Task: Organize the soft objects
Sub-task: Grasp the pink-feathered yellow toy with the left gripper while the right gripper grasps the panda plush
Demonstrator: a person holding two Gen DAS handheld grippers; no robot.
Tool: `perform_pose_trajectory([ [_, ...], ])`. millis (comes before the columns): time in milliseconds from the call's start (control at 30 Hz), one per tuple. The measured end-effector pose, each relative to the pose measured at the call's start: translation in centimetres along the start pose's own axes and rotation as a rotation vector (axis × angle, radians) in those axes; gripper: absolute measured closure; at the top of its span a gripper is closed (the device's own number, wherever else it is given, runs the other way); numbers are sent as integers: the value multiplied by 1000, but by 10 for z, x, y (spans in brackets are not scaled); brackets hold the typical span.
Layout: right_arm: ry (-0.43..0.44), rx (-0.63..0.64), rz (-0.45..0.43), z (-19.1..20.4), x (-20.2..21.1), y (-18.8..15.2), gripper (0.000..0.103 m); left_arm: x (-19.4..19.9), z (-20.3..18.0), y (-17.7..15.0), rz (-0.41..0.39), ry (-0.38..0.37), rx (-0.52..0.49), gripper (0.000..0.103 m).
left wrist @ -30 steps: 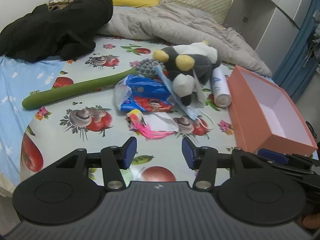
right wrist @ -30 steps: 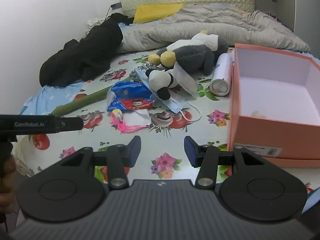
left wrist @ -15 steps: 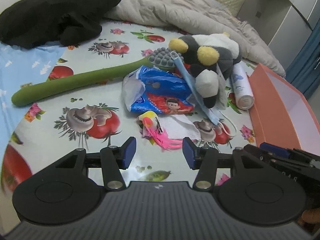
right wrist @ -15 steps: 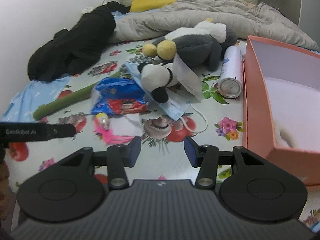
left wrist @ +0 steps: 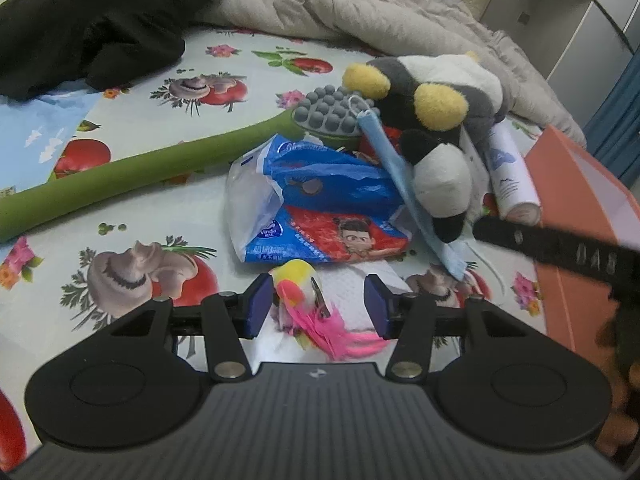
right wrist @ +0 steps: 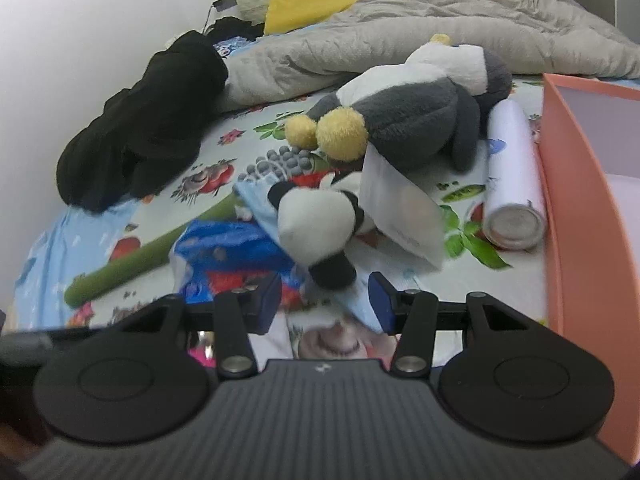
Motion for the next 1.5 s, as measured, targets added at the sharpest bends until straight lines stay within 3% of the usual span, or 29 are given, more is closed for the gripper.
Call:
perform_pose_trajectory([
  [33,1,-9,-4,-1,-5,3,33,-4,0,0,1,5,-4,47],
  [200,31,-45,-21,-4,-23,16,32,-20,2,0,11,28,-12,48],
  [467,77,-103,-9,-7,-47,20,33,-24,1,-2,12,26,6,78],
  [533,62,-105,-2,-6,-48,20,53,-22,2,-2,12,22,6,78],
  [633,40,-81,8,-5,-45,19,56,-15,1,-2,-2,15,3,79],
  [1033,32,-22,19,18,2,0,58,36,-3,-8,-56,-25,10,80],
  [1500,48,60,20,48,68,-40,58,97,-2,-47,-89,-30,6,80],
])
Point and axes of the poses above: each gripper's, at about its wrist camera, not at the fingertips, and x roughly against the way its jaws point, z to its left, y to its top, the point moved 6 cm from there along -x, roughly the way its jaws point, and after that the axes turned 12 degrees about y, right-handed, at the moved point
